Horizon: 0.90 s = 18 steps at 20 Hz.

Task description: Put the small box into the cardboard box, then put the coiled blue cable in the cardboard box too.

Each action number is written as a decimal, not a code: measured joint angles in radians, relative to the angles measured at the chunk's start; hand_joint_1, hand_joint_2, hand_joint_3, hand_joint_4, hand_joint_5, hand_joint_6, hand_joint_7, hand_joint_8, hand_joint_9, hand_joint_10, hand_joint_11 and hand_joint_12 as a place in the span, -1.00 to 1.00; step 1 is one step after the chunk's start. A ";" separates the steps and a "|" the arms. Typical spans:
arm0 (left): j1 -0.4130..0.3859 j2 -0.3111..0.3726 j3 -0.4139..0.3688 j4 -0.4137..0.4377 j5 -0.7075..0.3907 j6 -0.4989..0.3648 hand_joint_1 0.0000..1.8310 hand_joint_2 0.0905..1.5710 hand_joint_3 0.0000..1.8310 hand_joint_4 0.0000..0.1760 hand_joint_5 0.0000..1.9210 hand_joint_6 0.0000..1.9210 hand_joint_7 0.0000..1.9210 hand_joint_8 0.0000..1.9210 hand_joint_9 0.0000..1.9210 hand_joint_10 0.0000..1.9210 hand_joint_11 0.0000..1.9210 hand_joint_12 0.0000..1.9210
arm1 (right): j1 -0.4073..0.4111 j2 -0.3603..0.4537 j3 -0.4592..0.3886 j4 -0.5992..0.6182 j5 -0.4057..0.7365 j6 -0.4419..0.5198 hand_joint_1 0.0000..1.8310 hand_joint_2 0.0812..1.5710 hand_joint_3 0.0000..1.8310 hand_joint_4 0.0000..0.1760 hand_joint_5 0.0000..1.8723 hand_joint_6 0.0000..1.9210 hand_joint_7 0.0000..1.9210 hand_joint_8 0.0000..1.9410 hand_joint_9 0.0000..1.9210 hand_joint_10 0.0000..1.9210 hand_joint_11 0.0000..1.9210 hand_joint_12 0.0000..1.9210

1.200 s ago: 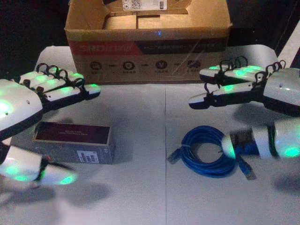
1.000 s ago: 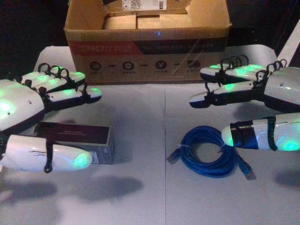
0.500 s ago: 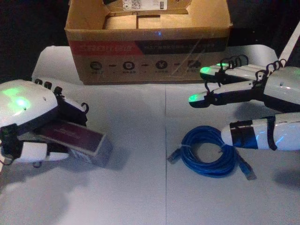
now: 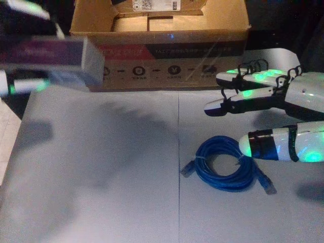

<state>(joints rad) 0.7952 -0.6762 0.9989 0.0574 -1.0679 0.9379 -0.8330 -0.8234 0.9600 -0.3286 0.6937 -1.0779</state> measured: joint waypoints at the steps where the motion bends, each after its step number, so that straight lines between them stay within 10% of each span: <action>1: -0.038 -0.020 0.022 -0.011 -0.005 0.000 0.60 0.38 -0.99 -1.00 -0.10 0.22 0.04 -0.11 -0.01 0.06 -0.27 0.50 | 0.000 0.000 0.001 0.003 -0.003 0.000 -1.00 0.58 -0.99 1.00 -0.80 -0.99 -1.00 -1.00 -1.00 -1.00 -1.00 -1.00; 3: -0.151 -0.080 0.089 -0.023 0.030 0.000 0.61 0.43 -1.00 -1.00 -0.15 0.31 -0.03 0.05 -0.09 0.14 -0.38 0.68 | 0.000 0.000 0.001 0.005 -0.002 0.000 -1.00 0.59 -0.99 1.00 -0.79 -0.99 -1.00 -1.00 -1.00 -1.00 -1.00 -1.00; 4: -0.210 -0.109 0.123 -0.017 0.080 0.000 0.49 0.42 -1.00 -1.00 -0.11 0.24 -0.01 0.04 -0.14 0.28 -0.39 0.28 | 0.000 0.000 0.001 0.005 -0.002 0.000 -1.00 0.59 -0.99 1.00 -0.80 -0.99 -1.00 -1.00 -1.00 -1.00 -1.00 -1.00; 8: -0.431 -0.247 0.272 0.047 0.375 0.002 0.50 0.38 -1.00 -1.00 -0.05 0.09 0.06 -0.06 -0.06 0.21 -0.29 0.20 | 0.000 -0.023 0.011 0.013 -0.003 0.000 -1.00 0.60 -0.99 1.00 -0.79 -1.00 -1.00 -1.00 -1.00 -1.00 -1.00 -1.00; 18: -0.495 -0.578 0.570 -0.021 0.629 0.001 0.50 0.37 -1.00 -1.00 -0.09 0.07 0.09 -0.08 0.02 0.15 -0.27 0.29 | 0.000 -0.079 0.046 -0.012 0.003 0.000 -1.00 0.64 -1.00 1.00 -0.80 -1.00 -1.00 -1.00 -1.00 -1.00 -1.00 -1.00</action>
<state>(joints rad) 0.3000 -1.2537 1.5684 0.0360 -0.4393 0.9386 -0.8330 -0.9020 1.0061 -0.3405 0.6968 -1.0775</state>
